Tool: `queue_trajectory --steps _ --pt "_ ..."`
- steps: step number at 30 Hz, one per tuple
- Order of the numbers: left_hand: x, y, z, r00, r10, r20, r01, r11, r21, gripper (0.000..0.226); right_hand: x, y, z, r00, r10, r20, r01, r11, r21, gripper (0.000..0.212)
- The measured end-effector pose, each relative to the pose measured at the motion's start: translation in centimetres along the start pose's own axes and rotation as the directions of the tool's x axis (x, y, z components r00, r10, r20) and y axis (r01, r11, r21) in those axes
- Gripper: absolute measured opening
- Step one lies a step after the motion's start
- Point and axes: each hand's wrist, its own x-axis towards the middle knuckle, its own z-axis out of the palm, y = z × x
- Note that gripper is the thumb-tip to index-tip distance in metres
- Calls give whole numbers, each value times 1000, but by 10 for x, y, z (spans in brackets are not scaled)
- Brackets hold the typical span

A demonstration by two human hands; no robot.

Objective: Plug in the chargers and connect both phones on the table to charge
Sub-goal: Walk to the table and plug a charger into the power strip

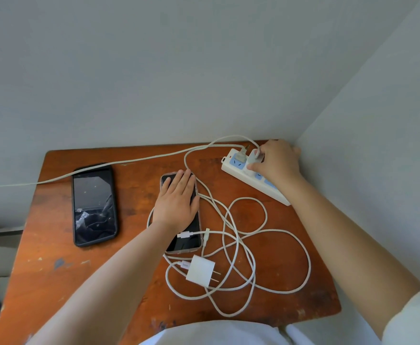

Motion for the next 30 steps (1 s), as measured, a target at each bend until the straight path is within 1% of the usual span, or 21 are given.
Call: queue_trajectory --steps 2,4,6,10,13,14,18,21,23,27,30 --pt "0 1 0 1000 -1 2 1 1000 -5 54 -7 -1 6 998 -31 -52 28 998 -58 39" --pt "1 2 0 1000 -3 4 3 1000 -6 54 -9 -2 10 997 -45 -70 40 996 -79 41" --pt "1 2 0 1000 -6 8 6 1000 -4 54 -6 -1 11 998 -40 -54 38 998 -43 41" --pt "0 1 0 1000 -4 2 4 1000 1 54 4 5 3 999 -19 35 18 999 33 39" --pt "0 0 2 1000 -7 -3 7 1000 -5 55 0 9 3 999 -1 34 -2 995 100 38" --pt "0 0 2 1000 -6 -3 6 1000 -3 55 -3 9 4 1000 1 24 -4 995 99 39" --pt "1 0 3 1000 -9 -4 9 1000 -6 55 -8 6 8 999 -32 -18 32 999 1 43" --pt "1 1 3 1000 -9 -4 9 1000 -1 55 -8 6 9 999 -36 -12 35 999 -16 44" --pt "1 1 3 1000 -11 -2 11 1000 -5 55 -8 8 9 1000 -29 -1 29 999 20 44" --pt "0 0 3 1000 -6 -1 6 1000 -15 54 -7 12 9 1000 8 -9 -6 989 148 41" --pt "0 0 3 1000 -9 -2 9 1000 -12 54 -9 11 10 1000 20 -11 -18 988 151 39"
